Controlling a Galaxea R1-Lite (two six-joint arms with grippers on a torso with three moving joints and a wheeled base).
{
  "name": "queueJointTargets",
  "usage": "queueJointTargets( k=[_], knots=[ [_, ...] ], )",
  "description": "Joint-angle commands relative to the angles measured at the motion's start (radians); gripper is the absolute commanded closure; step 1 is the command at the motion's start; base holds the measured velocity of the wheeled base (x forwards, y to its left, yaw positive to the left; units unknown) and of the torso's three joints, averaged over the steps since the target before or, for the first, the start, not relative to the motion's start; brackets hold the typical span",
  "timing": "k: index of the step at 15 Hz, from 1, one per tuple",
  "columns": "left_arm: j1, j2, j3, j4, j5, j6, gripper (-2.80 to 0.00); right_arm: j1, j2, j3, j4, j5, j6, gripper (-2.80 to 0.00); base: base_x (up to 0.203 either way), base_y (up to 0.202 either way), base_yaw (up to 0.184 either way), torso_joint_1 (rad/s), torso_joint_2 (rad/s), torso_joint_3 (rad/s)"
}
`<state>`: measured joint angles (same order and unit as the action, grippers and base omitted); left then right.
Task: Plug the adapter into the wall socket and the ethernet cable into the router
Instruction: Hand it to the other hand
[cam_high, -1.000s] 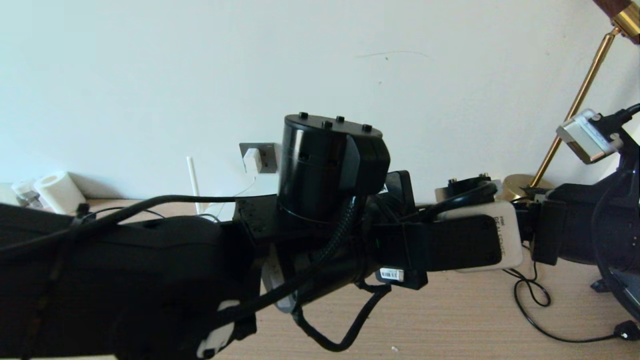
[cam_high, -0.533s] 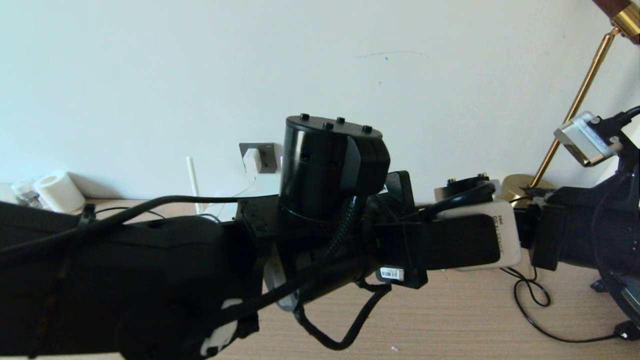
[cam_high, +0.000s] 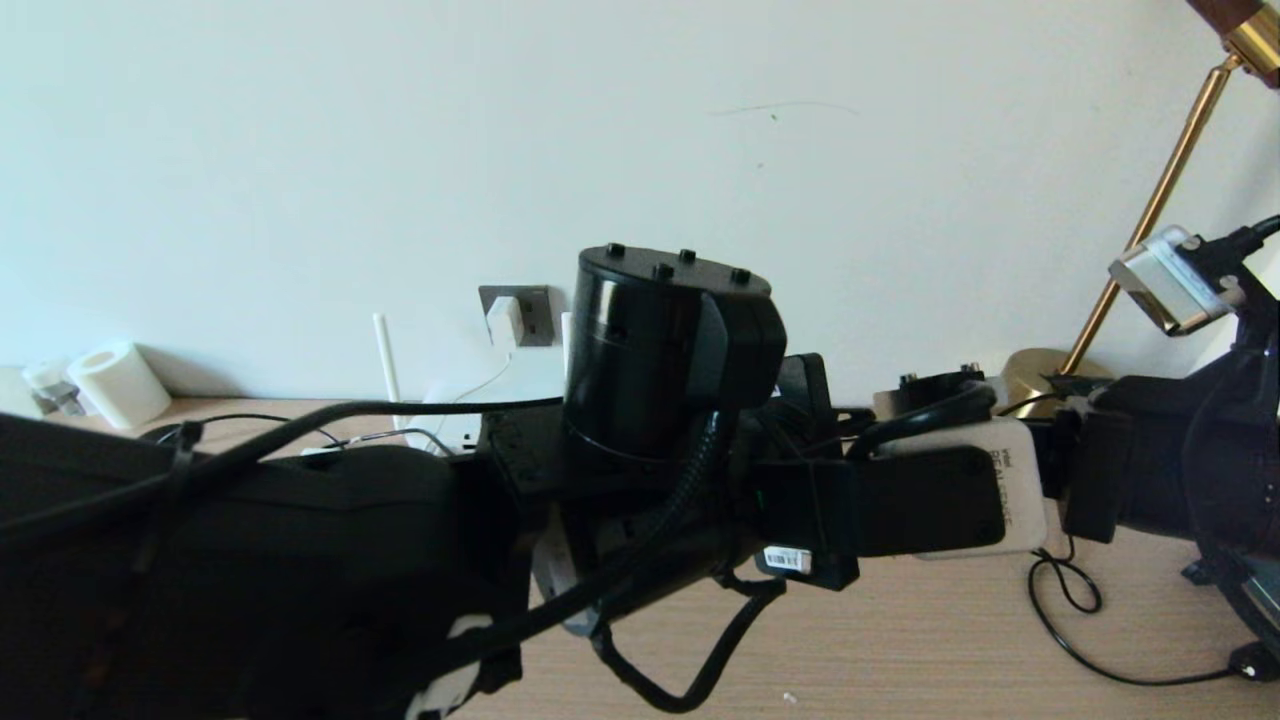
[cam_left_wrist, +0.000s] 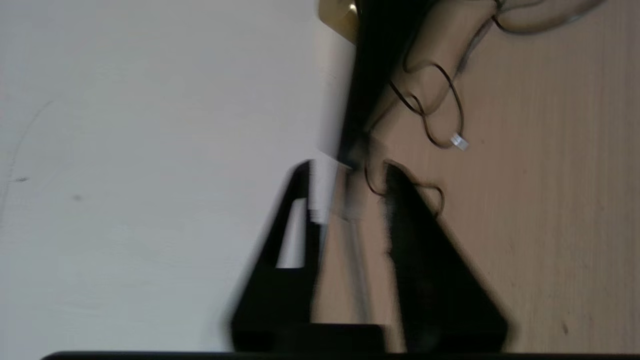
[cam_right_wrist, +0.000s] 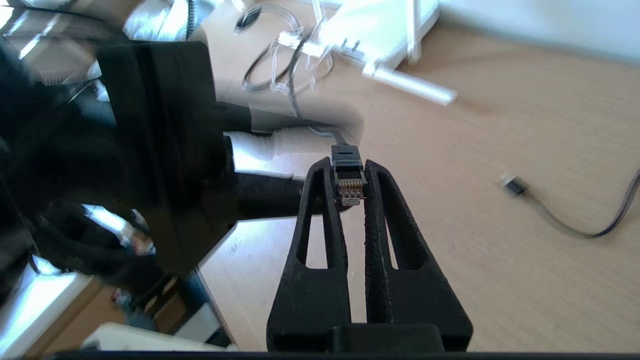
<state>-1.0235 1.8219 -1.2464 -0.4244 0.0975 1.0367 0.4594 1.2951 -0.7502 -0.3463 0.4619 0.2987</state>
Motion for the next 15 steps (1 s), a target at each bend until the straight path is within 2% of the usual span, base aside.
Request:
queueJointTargets(
  k=[1, 2, 5, 7, 8, 9, 12, 15],
  knots=[
    [-0.005, 0.000, 0.002, -0.009, 0.002, 0.002, -2.80, -0.001, 0.000, 0.002, 0.000, 0.001, 0.002, 0.00, 0.000, 0.000, 0.000, 0.000, 0.00, 0.000],
    [-0.010, 0.002, 0.011, -0.019, 0.004, -0.015, -2.80, -0.001, 0.001, 0.002, 0.000, -0.001, 0.003, 0.00, 0.000, 0.000, 0.000, 0.000, 0.00, 0.000],
    [-0.010, -0.032, 0.047, -0.029, 0.011, -0.014, -2.80, -0.001, -0.011, 0.004, 0.005, -0.030, 0.010, 0.00, 0.000, 0.000, 0.000, 0.000, 0.00, 0.000],
    [-0.007, -0.081, 0.116, -0.042, 0.024, -0.002, -2.80, 0.000, -0.030, 0.006, 0.008, -0.064, 0.102, 0.00, 0.000, 0.000, 0.000, 0.000, 0.00, 0.000],
    [-0.006, -0.100, 0.164, -0.085, 0.029, 0.016, -2.80, 0.000, -0.048, 0.005, 0.015, -0.068, 0.198, 0.00, 0.000, 0.000, 0.000, 0.000, 0.00, 0.000],
    [-0.007, -0.108, 0.202, -0.173, 0.030, 0.041, -2.80, 0.001, -0.070, 0.000, 0.039, -0.069, 0.295, 0.00, 0.000, 0.000, 0.000, 0.000, 0.00, 0.000],
    [-0.007, -0.105, 0.305, -0.423, 0.004, 0.093, -2.80, 0.001, -0.118, -0.072, 0.202, -0.068, 0.521, 0.00, 0.000, 0.000, 0.000, 0.000, 0.00, 0.000],
    [-0.007, -0.104, 0.388, -0.504, -0.042, 0.122, -2.80, 0.001, -0.147, -0.221, 0.414, -0.036, 0.708, 0.00, 0.000, 0.000, 0.000, 0.000, 0.00, 0.000]
  ],
)
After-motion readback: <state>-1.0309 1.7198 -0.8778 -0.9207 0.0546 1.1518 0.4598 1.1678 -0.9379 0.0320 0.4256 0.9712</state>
